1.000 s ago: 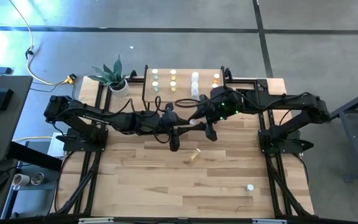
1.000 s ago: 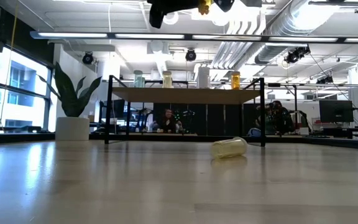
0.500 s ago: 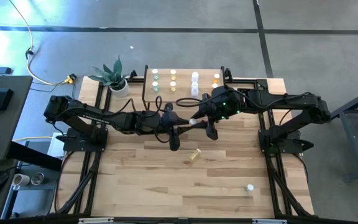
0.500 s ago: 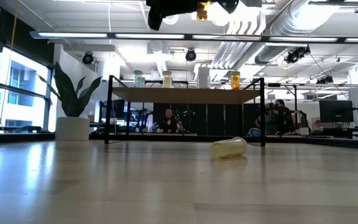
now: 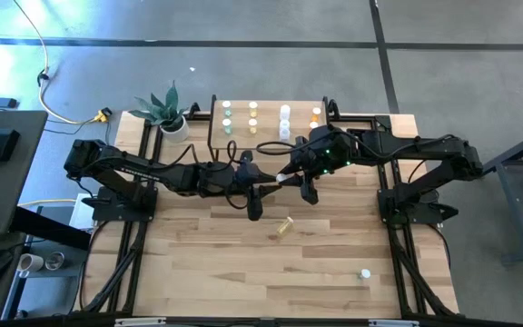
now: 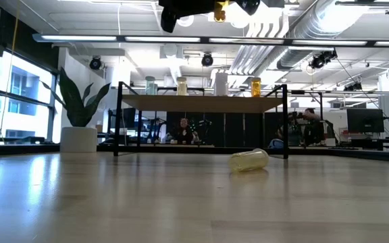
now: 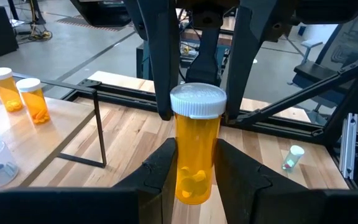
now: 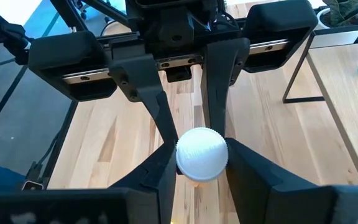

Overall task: Pick and place medicine bottles onto shelf by color
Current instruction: Put the orange pill bottle aligned with the other orange pill bottle on the shelf

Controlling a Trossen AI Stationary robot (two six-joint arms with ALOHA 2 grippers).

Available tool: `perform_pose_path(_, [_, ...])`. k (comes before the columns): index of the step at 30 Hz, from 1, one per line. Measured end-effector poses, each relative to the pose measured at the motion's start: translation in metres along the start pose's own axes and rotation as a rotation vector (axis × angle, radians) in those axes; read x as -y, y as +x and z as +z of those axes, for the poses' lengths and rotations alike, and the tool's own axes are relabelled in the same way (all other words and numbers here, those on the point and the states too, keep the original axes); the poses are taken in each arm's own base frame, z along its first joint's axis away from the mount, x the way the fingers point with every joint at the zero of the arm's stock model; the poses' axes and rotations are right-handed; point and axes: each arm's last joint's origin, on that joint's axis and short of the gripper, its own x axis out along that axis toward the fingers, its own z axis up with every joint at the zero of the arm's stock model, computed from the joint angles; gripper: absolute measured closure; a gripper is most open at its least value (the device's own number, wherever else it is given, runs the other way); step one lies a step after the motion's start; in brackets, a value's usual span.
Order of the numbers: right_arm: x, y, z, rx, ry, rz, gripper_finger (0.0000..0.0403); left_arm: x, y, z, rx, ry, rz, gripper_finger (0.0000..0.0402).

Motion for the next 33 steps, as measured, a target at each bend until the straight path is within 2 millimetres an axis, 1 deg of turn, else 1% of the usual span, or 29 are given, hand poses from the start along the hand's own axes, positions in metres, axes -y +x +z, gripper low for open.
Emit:
perform_pose_path(12, [0.0, 0.0, 0.0, 0.0, 0.0, 0.0, 0.0294, 0.0, 0.0, 0.0, -0.003, 0.001, 0.0, 0.0314])
perform_pose_path(15, [0.0, 0.0, 0.0, -0.001, 0.0, 0.001, 0.0294, 0.0, 0.0, 0.0, -0.004, 0.001, 0.0, 0.0299])
perform_pose_path(21, [-0.001, -0.003, 0.0, -0.003, -0.005, 0.002, 0.0294, 0.0, 0.0, 0.0, -0.005, 0.003, 0.001, 0.025])
perform_pose_path(23, [-0.001, -0.009, -0.001, 0.0, -0.013, 0.0, 0.0294, -0.001, 0.0, 0.0, -0.004, -0.002, 0.015, 0.0233])
perform_pose_path(27, [-0.001, -0.027, 0.0, 0.027, -0.018, -0.047, 0.0294, -0.002, -0.003, 0.002, 0.006, -0.006, 0.037, 0.0211])
perform_pose_path(33, [0.001, -0.056, 0.001, 0.08, -0.022, -0.124, 0.0294, -0.003, -0.008, 0.01, 0.043, 0.013, 0.071, 0.0205])
